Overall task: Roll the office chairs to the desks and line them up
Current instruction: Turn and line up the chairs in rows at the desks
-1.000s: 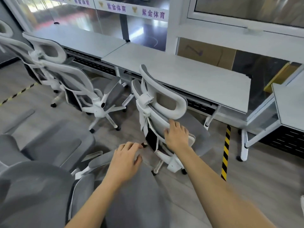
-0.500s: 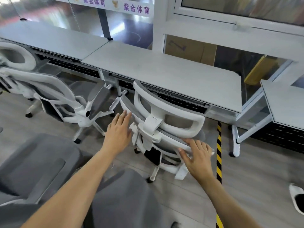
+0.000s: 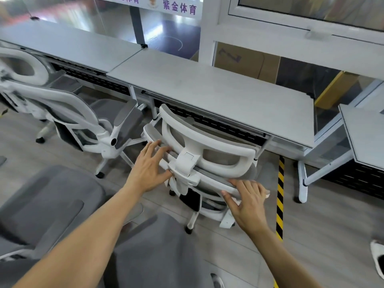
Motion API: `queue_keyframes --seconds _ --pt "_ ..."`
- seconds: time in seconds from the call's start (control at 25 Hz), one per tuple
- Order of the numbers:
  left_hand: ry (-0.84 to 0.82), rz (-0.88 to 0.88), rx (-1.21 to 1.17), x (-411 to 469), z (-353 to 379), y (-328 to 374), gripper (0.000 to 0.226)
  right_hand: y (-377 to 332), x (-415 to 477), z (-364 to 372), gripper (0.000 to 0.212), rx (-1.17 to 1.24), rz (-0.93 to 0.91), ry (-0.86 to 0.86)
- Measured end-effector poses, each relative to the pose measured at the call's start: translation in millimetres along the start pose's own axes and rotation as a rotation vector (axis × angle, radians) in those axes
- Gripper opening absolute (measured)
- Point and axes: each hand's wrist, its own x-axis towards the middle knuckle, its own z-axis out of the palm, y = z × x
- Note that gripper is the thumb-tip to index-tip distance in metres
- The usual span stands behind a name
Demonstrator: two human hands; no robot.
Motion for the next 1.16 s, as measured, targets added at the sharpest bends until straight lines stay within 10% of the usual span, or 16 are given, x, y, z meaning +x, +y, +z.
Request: queue_keyframes --seconds 1.16 --pt "-0.141 -0.362 0.162 63 2 10 0.077 25 98 24 0.042 -0.045 0.11 -0.183"
